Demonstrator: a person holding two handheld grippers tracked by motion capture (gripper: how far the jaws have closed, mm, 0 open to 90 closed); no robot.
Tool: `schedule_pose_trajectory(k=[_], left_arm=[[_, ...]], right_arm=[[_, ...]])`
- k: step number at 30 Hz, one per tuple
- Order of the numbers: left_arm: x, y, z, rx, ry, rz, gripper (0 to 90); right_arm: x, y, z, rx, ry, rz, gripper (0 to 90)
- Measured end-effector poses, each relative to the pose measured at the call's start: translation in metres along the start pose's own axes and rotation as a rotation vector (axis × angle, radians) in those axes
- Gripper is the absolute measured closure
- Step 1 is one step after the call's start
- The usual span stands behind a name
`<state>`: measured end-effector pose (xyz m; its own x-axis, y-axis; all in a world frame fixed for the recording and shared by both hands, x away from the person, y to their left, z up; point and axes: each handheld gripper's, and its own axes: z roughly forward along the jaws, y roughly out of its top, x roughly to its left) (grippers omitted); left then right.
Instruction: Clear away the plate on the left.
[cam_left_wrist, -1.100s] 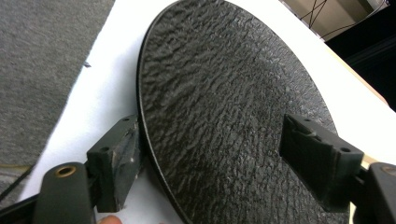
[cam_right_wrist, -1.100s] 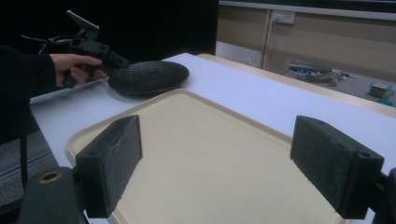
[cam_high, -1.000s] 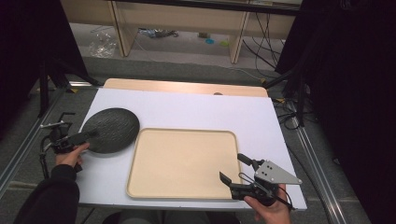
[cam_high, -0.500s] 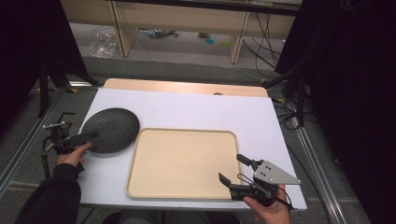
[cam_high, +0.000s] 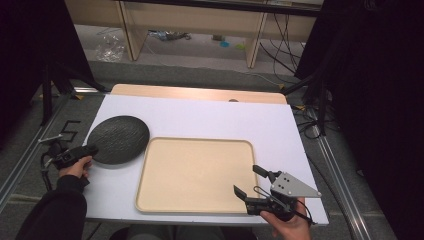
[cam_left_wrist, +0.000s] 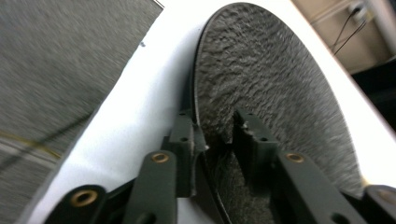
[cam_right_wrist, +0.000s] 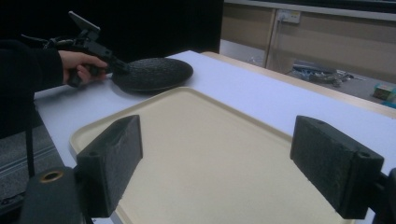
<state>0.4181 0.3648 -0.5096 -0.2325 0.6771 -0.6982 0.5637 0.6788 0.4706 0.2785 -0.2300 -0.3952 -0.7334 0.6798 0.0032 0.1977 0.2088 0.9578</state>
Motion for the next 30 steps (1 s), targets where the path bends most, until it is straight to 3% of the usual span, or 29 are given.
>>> schedule_pose_trajectory(k=[5,8,9,11,13,14,18,19,20,23,27,30], left_arm=[[0.004,0.002,-0.003,0.021,-0.038,-0.074,76.0],[0.004,0.003,-0.006,0.016,-0.060,-0.095,77.8],[0.004,0.003,-0.007,0.003,-0.090,-0.105,80.0],[0.003,0.005,-0.009,-0.007,-0.110,-0.100,81.4],[0.002,0.005,-0.011,-0.003,-0.112,-0.107,82.0],[0.002,0.006,-0.012,-0.010,-0.140,-0.138,83.8],[0.003,0.007,-0.013,0.005,-0.139,-0.148,84.8],[0.005,0.006,-0.013,-0.009,-0.177,-0.164,84.8],[0.005,0.007,-0.014,-0.016,-0.184,-0.172,85.4],[0.000,0.007,-0.016,-0.045,-0.200,-0.160,87.2],[-0.005,0.008,-0.018,-0.046,-0.195,-0.134,87.4],[-0.006,0.008,-0.017,-0.043,-0.208,-0.138,87.4]], right_arm=[[0.000,0.001,0.000,0.003,-0.013,-0.010,17.9],[0.000,0.000,0.001,-0.001,-0.010,-0.009,18.0],[0.000,0.001,0.000,0.014,-0.008,0.000,17.9],[0.000,0.000,0.001,-0.003,-0.017,-0.007,17.9],[0.000,0.000,0.001,-0.002,-0.017,-0.008,17.9],[0.000,0.002,-0.001,0.029,-0.009,-0.004,17.9],[0.001,0.001,0.001,0.013,-0.004,0.000,18.0],[0.001,0.001,0.001,0.013,-0.004,0.000,17.9],[0.000,0.001,0.001,0.005,-0.007,-0.003,17.9],[-0.001,0.000,0.001,-0.002,-0.011,-0.013,17.9],[0.000,0.000,0.001,0.005,-0.007,-0.002,17.9],[-0.001,0.002,-0.001,0.022,-0.010,-0.014,17.9]])
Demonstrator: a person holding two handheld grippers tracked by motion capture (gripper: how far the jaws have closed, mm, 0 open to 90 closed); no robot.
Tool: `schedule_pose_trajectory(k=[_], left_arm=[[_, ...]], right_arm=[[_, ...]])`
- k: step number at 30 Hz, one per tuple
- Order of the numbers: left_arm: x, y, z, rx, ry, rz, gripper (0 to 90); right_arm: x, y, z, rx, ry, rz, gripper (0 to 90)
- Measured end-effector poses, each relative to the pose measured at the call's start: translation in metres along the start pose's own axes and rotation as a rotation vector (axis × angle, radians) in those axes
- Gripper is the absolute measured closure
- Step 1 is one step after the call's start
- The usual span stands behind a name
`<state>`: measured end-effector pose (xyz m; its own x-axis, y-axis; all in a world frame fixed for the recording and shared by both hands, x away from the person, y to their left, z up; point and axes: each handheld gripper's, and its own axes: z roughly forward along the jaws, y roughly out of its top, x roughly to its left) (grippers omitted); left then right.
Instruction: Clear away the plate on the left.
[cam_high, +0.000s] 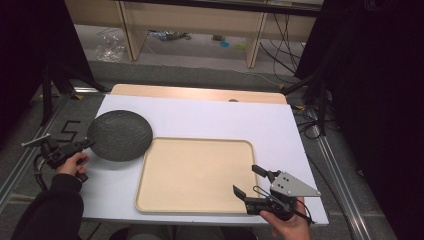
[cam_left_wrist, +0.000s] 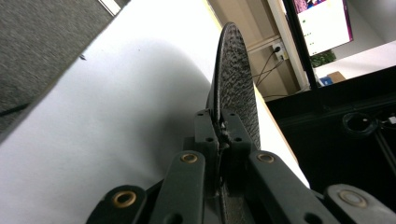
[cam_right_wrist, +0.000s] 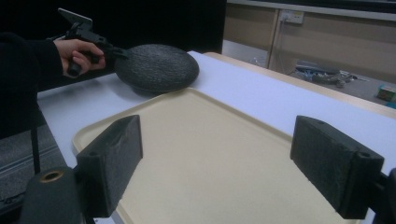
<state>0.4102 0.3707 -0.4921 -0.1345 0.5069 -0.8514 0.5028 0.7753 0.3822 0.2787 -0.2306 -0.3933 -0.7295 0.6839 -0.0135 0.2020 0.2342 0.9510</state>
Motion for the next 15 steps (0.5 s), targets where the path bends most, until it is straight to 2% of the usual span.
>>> schedule_pose_trajectory(k=[1,3,6,8,9,10,11,14,15], left_arm=[[0.0006,-0.0008,0.0005,-0.008,-0.006,0.007,87.5],[0.0027,-0.0017,-0.0004,-0.017,-0.002,0.009,87.5],[0.0036,-0.0011,-0.0001,-0.015,-0.027,0.015,87.4],[0.0029,-0.0011,-0.0006,-0.012,-0.023,0.005,87.4],[0.0041,-0.0017,0.0002,-0.012,-0.047,-0.015,87.4],[0.0036,-0.0017,0.0001,-0.001,-0.022,-0.023,87.3],[0.0060,-0.0021,0.0004,-0.001,-0.057,-0.041,87.1],[0.0037,-0.0023,0.0004,0.002,-0.043,-0.046,86.8],[0.0036,-0.0028,0.0009,0.007,-0.039,-0.059,86.6]], right_arm=[[0.0013,-0.0012,0.0032,-0.027,0.019,0.017,18.0],[0.0014,-0.0012,0.0021,-0.013,0.014,0.015,17.9],[0.0012,-0.0008,0.0025,-0.016,0.008,-0.004,18.0],[0.0014,-0.0008,0.0026,-0.016,0.009,-0.006,18.0],[0.0014,-0.0007,0.0025,-0.016,0.008,-0.005,18.0],[0.0013,-0.0008,0.0025,-0.016,0.007,-0.005,18.0],[0.0013,-0.0008,0.0024,-0.015,0.007,-0.005,18.0],[0.0011,-0.0007,0.0021,-0.016,0.009,-0.002,18.0],[0.0011,-0.0010,0.0026,-0.018,0.010,-0.003,18.0]])
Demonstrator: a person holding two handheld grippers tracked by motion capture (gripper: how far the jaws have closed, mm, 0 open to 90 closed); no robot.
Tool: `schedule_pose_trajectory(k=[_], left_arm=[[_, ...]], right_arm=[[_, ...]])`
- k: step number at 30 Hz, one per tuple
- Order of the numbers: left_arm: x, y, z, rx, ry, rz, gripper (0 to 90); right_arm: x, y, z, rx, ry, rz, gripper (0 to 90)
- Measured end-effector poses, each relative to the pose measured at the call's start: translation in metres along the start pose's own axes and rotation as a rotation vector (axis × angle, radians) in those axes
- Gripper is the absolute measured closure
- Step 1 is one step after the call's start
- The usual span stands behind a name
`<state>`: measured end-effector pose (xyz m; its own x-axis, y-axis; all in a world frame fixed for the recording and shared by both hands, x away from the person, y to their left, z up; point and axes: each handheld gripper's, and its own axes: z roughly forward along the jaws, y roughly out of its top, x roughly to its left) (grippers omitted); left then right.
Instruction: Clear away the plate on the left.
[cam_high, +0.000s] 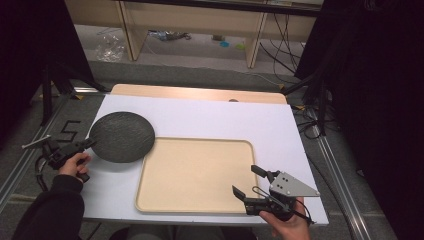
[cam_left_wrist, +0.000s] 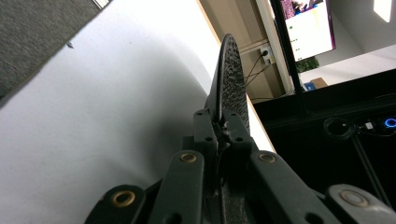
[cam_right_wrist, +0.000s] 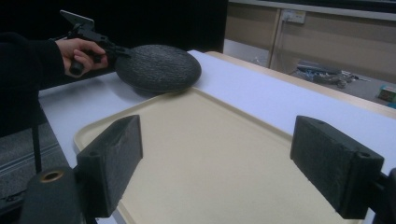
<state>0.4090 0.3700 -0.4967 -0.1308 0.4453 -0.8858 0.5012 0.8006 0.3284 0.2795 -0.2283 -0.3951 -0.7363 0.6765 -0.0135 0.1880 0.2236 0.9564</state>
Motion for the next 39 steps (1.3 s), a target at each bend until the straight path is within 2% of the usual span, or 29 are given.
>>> schedule_pose_trajectory(k=[1,2,4,7,15,16,20,21,25,27,36,37,38,39], left_arm=[[0.001,0.000,0.000,0.004,-0.030,-0.018,86.6],[0.000,-0.001,0.000,0.001,-0.021,-0.028,86.1],[-0.002,-0.001,0.000,0.017,-0.039,-0.024,85.6],[-0.005,-0.004,0.002,0.028,-0.054,-0.047,84.5],[-0.014,-0.016,0.005,0.080,-0.129,-0.089,84.1],[-0.014,-0.016,0.005,0.080,-0.129,-0.089,84.0],[-0.026,-0.025,0.010,0.128,-0.180,-0.070,83.6],[-0.026,-0.025,0.010,0.128,-0.180,-0.070,83.5],[-0.034,-0.036,0.018,0.196,-0.196,-0.051,83.4],[-0.034,-0.039,0.020,0.204,-0.200,-0.056,83.5],[-0.052,-0.060,0.031,0.293,-0.232,-0.007,83.0],[-0.055,-0.063,0.033,0.296,-0.239,-0.022,83.0],[-0.056,-0.066,0.033,0.315,-0.244,0.010,82.9],[-0.059,-0.070,0.035,0.315,-0.254,-0.001,82.8]], right_arm=[[0.000,0.000,0.000,0.000,0.000,0.000,18.0],[0.000,0.000,0.000,0.005,0.002,-0.001,18.0],[0.000,0.000,0.000,-0.001,-0.003,-0.001,18.0],[0.000,0.000,0.000,0.004,-0.001,-0.002,18.0],[0.000,0.000,0.000,-0.001,-0.001,0.004,18.0],[0.000,0.000,0.000,-0.001,-0.001,0.004,18.0],[0.000,0.000,0.000,0.002,-0.003,0.002,18.1],[0.000,0.000,0.000,0.002,-0.003,0.002,18.1],[0.000,-0.001,-0.001,0.008,0.002,0.017,18.1],[0.000,0.000,-0.001,0.007,0.005,0.017,18.1],[-0.001,0.000,-0.001,0.001,-0.007,0.008,18.2],[-0.001,-0.001,-0.001,-0.004,-0.007,0.010,18.3],[-0.001,-0.001,0.000,-0.003,-0.007,0.008,18.2],[-0.001,-0.001,-0.001,-0.002,-0.007,0.007,18.2]])
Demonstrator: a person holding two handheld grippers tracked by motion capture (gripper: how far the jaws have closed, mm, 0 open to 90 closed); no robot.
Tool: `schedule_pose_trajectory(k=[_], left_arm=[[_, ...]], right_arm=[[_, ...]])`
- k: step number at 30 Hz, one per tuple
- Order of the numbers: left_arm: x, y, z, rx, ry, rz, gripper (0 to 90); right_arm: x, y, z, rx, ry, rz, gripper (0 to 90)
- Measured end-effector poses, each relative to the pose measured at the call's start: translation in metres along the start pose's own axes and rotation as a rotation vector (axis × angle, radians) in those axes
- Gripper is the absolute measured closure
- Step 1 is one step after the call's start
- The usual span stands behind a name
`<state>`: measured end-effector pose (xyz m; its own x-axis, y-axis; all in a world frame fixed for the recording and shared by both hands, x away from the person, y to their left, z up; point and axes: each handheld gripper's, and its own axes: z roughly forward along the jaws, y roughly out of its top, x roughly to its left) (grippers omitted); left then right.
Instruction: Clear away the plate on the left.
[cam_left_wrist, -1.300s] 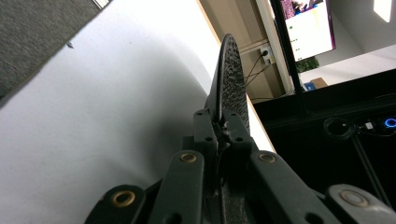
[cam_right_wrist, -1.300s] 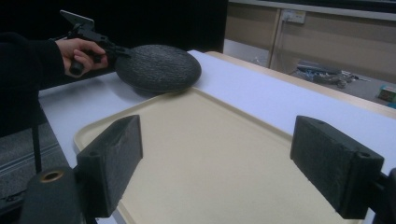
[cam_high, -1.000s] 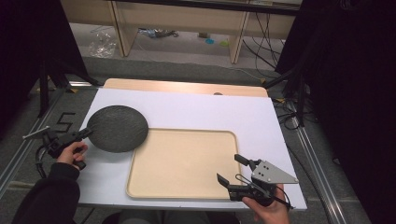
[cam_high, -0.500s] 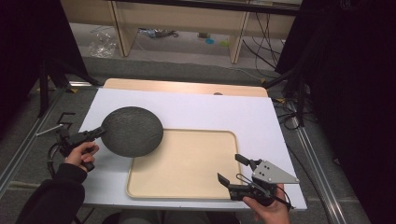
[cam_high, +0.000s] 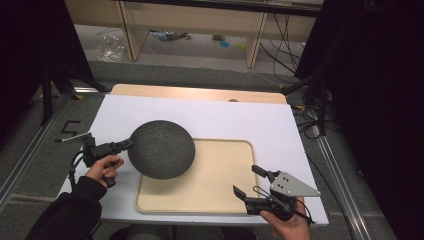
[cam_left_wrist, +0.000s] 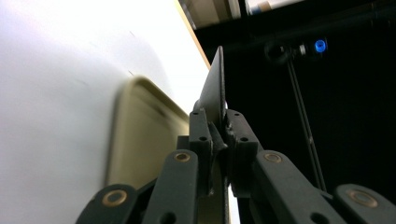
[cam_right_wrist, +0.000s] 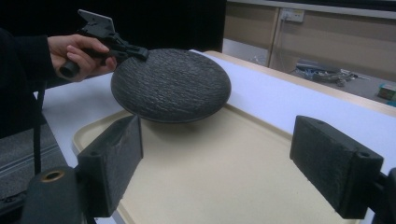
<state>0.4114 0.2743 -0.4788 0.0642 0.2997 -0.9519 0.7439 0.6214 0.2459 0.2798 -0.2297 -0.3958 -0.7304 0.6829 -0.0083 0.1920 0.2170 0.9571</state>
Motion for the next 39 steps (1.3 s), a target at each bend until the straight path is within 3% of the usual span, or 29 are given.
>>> schedule_pose_trajectory(k=[1,5,7,10,11,12,17,23,24,27,28,30,32,33,35,38,39], left_arm=[[-0.004,-0.005,0.004,0.013,0.006,0.019,83.0],[-0.009,-0.014,0.013,0.037,-0.002,0.006,82.4],[-0.009,-0.020,0.019,0.063,-0.011,0.029,82.3],[-0.014,-0.030,0.027,0.102,0.000,0.010,81.9],[-0.017,-0.035,0.033,0.138,0.007,0.013,81.8],[-0.017,-0.035,0.033,0.138,0.007,0.013,81.7],[-0.026,-0.053,0.048,0.205,-0.019,0.001,81.6],[-0.029,-0.066,0.057,0.239,-0.012,0.017,81.1],[-0.029,-0.069,0.059,0.248,-0.012,0.046,81.1],[-0.028,-0.072,0.064,0.272,0.026,0.063,80.6],[-0.027,-0.073,0.065,0.270,0.021,0.053,80.9],[-0.026,-0.073,0.065,0.272,0.023,0.063,80.9],[-0.026,-0.072,0.065,0.280,0.018,0.086,81.0],[-0.027,-0.072,0.064,0.289,0.042,0.112,81.7],[-0.027,-0.073,0.064,0.288,0.053,0.121,82.6],[-0.028,-0.072,0.064,0.303,0.100,0.185,84.2],[-0.028,-0.072,0.064,0.303,0.100,0.185,84.9]], right_arm=[[0.000,0.000,0.000,0.000,-0.003,0.000,18.3],[0.000,0.000,-0.001,-0.002,-0.003,0.001,18.3],[0.000,0.000,-0.001,-0.001,-0.006,0.003,18.3],[0.000,0.000,-0.001,-0.001,-0.006,0.002,18.3],[0.000,0.000,-0.001,-0.003,-0.006,0.002,18.3],[0.000,0.000,-0.001,-0.003,-0.006,0.003,18.3],[-0.001,0.000,-0.001,-0.003,-0.006,0.002,18.3],[0.001,0.000,-0.001,0.002,0.009,0.017,18.4],[0.001,0.000,-0.001,0.002,0.009,0.017,18.4],[0.001,0.000,-0.001,-0.002,0.014,0.016,18.6],[0.000,0.001,-0.002,0.008,0.005,-0.001,18.6],[0.000,0.000,-0.001,-0.007,0.014,0.008,18.6],[0.001,0.000,-0.003,0.017,0.004,0.009,18.6],[0.001,0.000,-0.002,0.015,0.009,0.007,18.6],[0.000,0.001,-0.001,-0.005,0.008,-0.002,18.6],[0.001,0.001,-0.002,0.011,0.002,-0.004,18.6],[0.001,0.001,-0.002,0.005,0.001,-0.004,18.6]])
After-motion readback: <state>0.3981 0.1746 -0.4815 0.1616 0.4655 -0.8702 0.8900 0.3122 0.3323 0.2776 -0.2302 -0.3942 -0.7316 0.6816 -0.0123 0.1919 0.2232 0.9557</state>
